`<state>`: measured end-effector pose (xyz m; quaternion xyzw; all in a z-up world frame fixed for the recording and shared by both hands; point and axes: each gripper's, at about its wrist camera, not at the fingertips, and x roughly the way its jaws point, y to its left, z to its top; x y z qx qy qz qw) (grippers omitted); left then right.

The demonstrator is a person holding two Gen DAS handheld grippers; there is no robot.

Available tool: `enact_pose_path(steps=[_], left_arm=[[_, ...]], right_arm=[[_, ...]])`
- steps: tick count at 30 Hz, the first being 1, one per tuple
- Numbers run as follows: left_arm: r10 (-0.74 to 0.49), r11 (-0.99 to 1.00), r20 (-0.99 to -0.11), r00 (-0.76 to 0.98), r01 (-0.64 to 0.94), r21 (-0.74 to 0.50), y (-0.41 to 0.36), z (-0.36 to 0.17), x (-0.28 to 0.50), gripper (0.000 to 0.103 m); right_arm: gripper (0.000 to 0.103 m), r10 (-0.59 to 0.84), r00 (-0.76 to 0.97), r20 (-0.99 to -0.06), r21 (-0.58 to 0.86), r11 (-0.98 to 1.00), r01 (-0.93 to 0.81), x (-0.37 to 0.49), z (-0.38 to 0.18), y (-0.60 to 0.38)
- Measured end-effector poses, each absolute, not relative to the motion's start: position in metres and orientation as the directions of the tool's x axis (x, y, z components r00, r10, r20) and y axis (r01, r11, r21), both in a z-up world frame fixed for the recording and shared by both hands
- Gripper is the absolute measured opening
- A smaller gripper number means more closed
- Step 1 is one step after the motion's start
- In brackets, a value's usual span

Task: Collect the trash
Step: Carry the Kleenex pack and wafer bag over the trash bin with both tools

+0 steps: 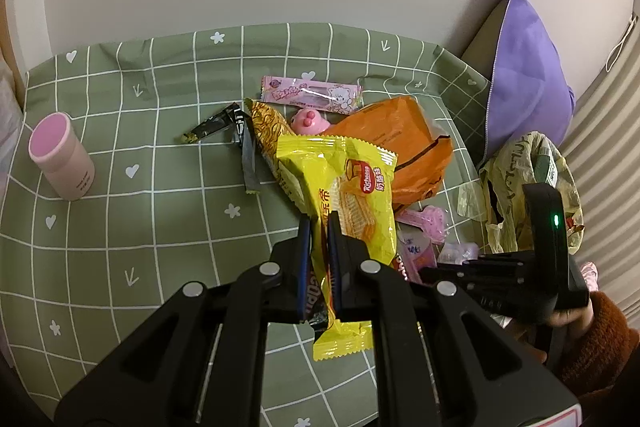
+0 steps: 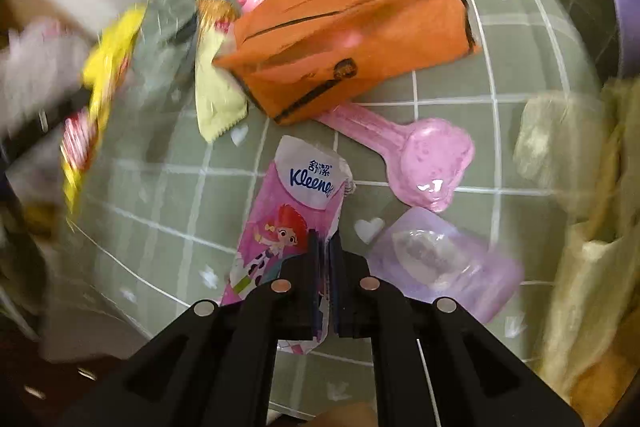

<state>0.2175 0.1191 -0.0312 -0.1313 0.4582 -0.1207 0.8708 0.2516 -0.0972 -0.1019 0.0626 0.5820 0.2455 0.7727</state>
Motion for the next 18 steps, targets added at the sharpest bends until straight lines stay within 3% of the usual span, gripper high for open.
enact_pose_path(steps=[4,10,15,18], left_arm=[[-0.328,0.938,-0.765,0.554,0.092,-0.335,0.118,-0.03,0.216,0.007],[-0.318,0.94,-0.768,0.556,0.079,-0.332,0.12,-0.031,0.213,0.007],[-0.322,0.94,-0.764,0.56,0.092,-0.329,0.118,-0.027,0.21,0.007],[-0.33,0.938,-0.748,0.575,0.109,-0.33,0.114,-0.017,0.207,0.007]], right_arm=[[0.007,0.552,0.207,-0.808,0.511,0.83,-0.222,0.25,-0.106,-0.119],[0.007,0.497,0.388,-0.776,0.328,0.844,-0.425,0.208,-0.072,-0.106],[0.007,0.43,0.411,-0.804,0.255,0.874,-0.414,0.203,-0.071,-0.104],[0.005,0.418,0.499,-0.759,0.232,0.89,-0.394,0.195,-0.048,-0.117]])
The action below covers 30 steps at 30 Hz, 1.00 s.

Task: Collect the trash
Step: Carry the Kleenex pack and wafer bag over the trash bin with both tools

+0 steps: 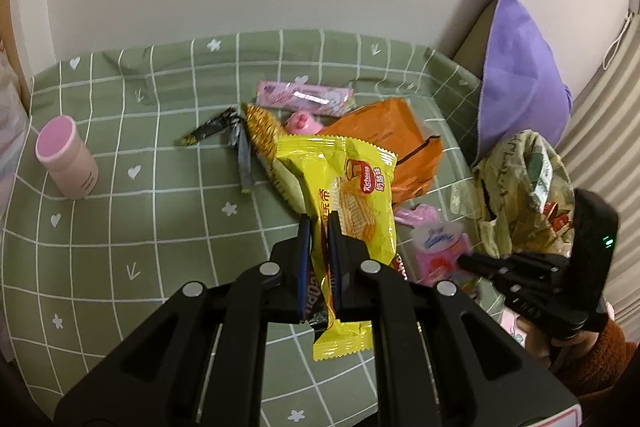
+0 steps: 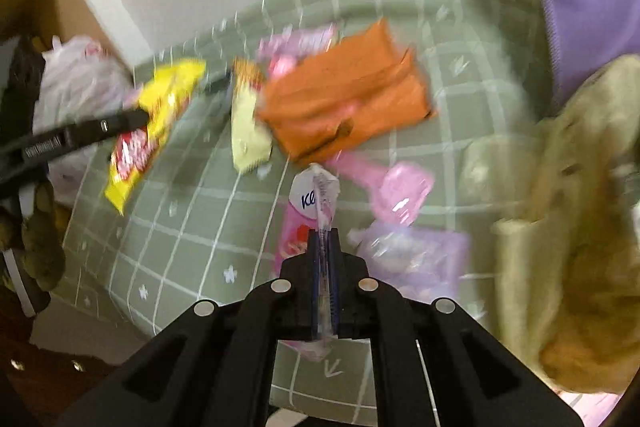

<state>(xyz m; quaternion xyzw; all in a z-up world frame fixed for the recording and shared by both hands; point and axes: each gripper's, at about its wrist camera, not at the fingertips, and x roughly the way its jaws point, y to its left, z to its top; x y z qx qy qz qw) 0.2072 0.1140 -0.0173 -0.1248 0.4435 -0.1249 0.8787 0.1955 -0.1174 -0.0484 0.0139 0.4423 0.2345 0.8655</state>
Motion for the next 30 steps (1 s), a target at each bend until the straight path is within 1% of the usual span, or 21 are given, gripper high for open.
enact_pose_path(steps=[1,8,12,14,18,22,26,30], left_arm=[[-0.334,0.937,-0.741,0.582,0.116,-0.331,0.112,-0.013,0.207,0.007],[-0.382,0.924,-0.651,0.656,0.254,-0.286,0.068,0.042,0.214,0.007],[-0.427,0.903,-0.62,0.658,0.346,-0.254,0.032,0.066,0.218,0.007],[-0.449,0.889,-0.613,0.65,0.393,-0.234,0.011,0.075,0.221,0.007],[-0.504,0.849,-0.603,0.618,0.483,-0.214,-0.034,0.085,0.225,0.007],[-0.563,0.796,-0.596,0.573,0.57,-0.204,-0.083,0.092,0.23,0.007],[-0.603,0.748,-0.598,0.527,0.633,-0.197,-0.13,0.093,0.239,0.007],[-0.625,0.717,-0.611,0.487,0.667,-0.203,-0.163,0.087,0.249,0.007]], right_arm=[[0.004,0.418,0.522,-0.744,0.226,0.892,-0.392,0.193,-0.04,-0.123],[0.004,0.405,0.685,-0.606,0.224,0.913,-0.341,0.177,0.036,-0.176],[0.004,0.339,0.765,-0.548,0.19,0.941,-0.28,0.162,0.065,-0.203],[0.004,0.307,0.789,-0.533,0.187,0.951,-0.244,0.156,0.071,-0.219],[0.004,0.185,0.847,-0.498,0.153,0.98,-0.124,0.139,0.085,-0.26],[0.004,0.118,0.87,-0.478,0.152,0.987,-0.05,0.125,0.091,-0.291],[0.004,0.06,0.879,-0.472,0.165,0.986,0.021,0.116,0.093,-0.323],[0.004,0.019,0.871,-0.49,0.179,0.981,0.079,0.119,0.083,-0.355]])
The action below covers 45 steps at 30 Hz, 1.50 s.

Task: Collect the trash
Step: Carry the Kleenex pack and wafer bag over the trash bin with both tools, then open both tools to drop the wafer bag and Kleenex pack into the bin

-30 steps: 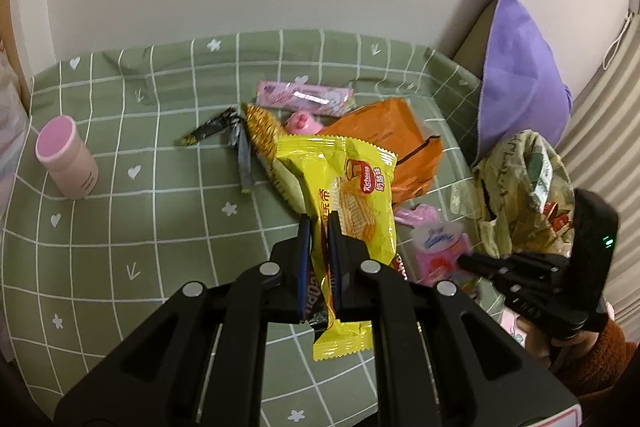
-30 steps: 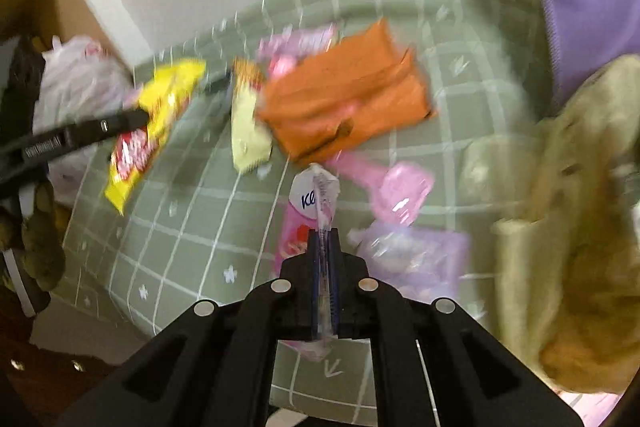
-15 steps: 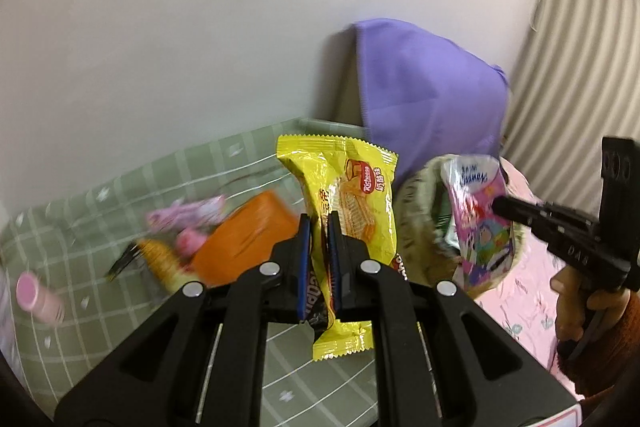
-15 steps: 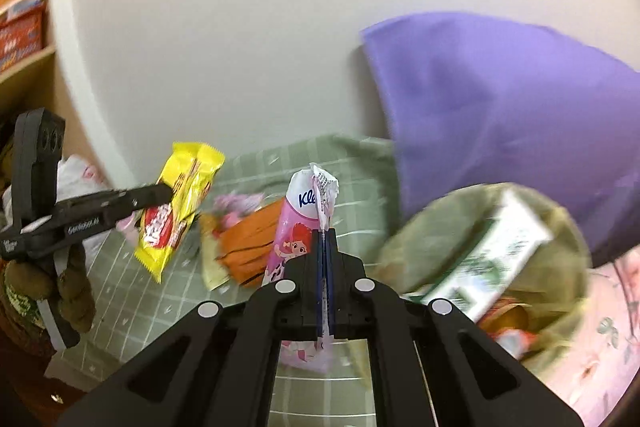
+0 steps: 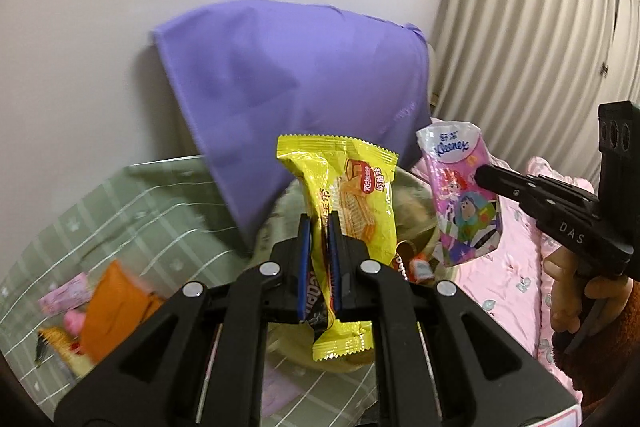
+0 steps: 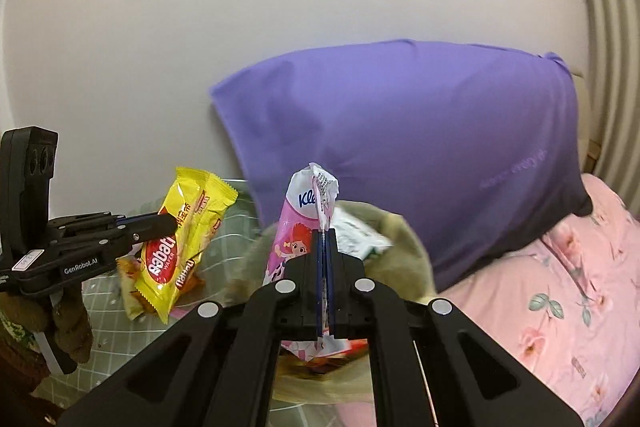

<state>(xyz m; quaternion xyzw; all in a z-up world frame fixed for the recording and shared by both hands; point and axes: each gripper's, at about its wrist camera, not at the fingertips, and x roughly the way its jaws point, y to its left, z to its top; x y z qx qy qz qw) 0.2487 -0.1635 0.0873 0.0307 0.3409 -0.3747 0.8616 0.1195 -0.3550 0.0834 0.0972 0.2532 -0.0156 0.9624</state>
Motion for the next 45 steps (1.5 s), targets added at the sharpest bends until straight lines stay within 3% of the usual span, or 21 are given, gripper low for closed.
enact_pose_path(steps=[6,12,20,22,27,29,36,45], left_arm=[[-0.63,0.674,-0.662,0.407,0.71,-0.205,-0.222,0.058,0.272,0.007],[-0.477,0.701,-0.815,0.329,0.702,-0.127,-0.264,-0.007,0.295,0.007],[-0.48,0.716,-0.816,0.322,0.681,-0.153,-0.262,-0.014,0.295,0.009],[-0.494,0.72,-0.807,0.324,0.672,-0.172,-0.258,-0.01,0.295,0.015],[-0.577,0.716,-0.749,0.325,0.644,-0.272,-0.232,0.009,0.299,0.046],[-0.599,0.716,-0.725,0.34,0.632,-0.296,-0.223,0.016,0.3,0.052],[-0.632,0.74,-0.656,0.412,0.572,-0.354,-0.189,0.037,0.3,0.062],[-0.625,0.731,-0.678,0.386,0.595,-0.334,-0.186,0.038,0.285,0.067]], right_arm=[[0.004,0.063,0.836,-0.545,0.213,0.975,0.065,0.154,0.059,-0.38],[0.004,0.106,0.701,-0.705,0.167,0.986,0.019,0.217,-0.007,-0.377],[0.004,0.129,0.666,-0.735,0.134,0.99,-0.044,0.223,-0.025,-0.376],[0.004,0.118,0.678,-0.725,0.13,0.991,-0.034,0.219,-0.022,-0.38],[0.005,0.078,0.703,-0.707,0.135,0.99,0.027,0.208,-0.016,-0.389],[0.005,0.062,0.718,-0.693,0.136,0.99,0.046,0.202,-0.012,-0.391],[0.005,0.134,0.775,-0.617,0.241,0.97,0.024,0.18,0.002,-0.395],[0.005,0.139,0.735,-0.663,0.22,0.975,0.014,0.177,-0.006,-0.38]])
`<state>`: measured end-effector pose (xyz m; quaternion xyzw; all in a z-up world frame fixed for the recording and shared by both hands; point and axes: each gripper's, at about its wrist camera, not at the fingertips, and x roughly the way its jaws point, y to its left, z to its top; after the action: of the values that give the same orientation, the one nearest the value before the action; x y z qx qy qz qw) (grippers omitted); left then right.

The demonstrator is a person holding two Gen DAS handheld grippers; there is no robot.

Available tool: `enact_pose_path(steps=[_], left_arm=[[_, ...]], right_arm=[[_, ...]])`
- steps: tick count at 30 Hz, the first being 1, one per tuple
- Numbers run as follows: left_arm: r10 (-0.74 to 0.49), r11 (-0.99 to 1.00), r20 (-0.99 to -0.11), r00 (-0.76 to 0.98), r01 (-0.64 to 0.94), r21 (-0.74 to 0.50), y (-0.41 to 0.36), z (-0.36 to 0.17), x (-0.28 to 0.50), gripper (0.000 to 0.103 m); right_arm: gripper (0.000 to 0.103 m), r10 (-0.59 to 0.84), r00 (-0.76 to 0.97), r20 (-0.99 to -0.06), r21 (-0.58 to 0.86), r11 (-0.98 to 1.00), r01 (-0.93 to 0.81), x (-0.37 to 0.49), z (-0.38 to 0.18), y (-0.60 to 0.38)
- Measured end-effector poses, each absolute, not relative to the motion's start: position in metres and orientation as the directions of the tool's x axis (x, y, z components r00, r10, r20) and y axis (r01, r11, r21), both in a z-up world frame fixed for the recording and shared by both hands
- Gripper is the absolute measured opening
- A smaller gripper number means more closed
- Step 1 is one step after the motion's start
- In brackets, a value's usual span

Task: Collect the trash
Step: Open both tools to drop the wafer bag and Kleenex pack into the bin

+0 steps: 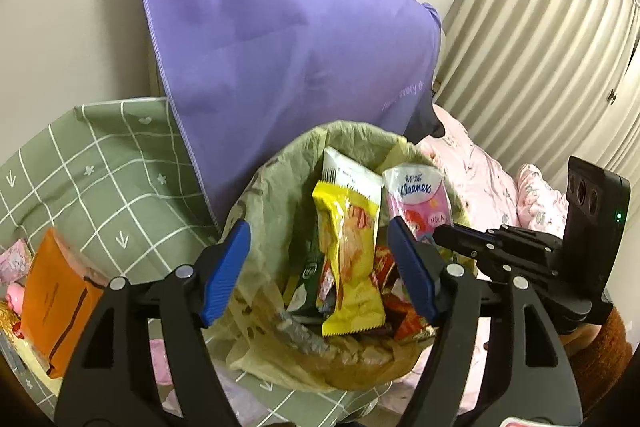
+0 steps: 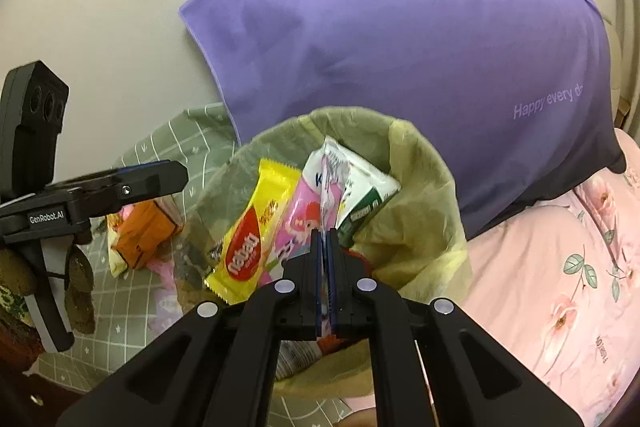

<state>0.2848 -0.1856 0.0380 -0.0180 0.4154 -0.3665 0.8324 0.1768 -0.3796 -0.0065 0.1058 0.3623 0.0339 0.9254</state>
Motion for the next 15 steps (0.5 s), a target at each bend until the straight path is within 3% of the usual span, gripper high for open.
enact_pose_path(steps=[5,11,15], left_arm=[[-0.614,0.744,-0.686,0.39,0.578,-0.336,-0.174,0.032,0.282,0.067],[-0.597,0.767,-0.694,0.402,0.541,-0.346,-0.153,0.024,0.281,0.068],[-0.593,0.775,-0.693,0.41,0.526,-0.351,-0.14,0.022,0.277,0.068]], right_arm=[[0.005,0.029,0.653,-0.757,0.12,0.988,0.096,0.176,-0.015,-0.378],[0.005,-0.053,0.673,-0.738,0.053,0.989,0.136,0.158,0.0,-0.378],[0.005,-0.02,0.708,-0.705,0.072,0.992,0.099,0.152,0.007,-0.377]])
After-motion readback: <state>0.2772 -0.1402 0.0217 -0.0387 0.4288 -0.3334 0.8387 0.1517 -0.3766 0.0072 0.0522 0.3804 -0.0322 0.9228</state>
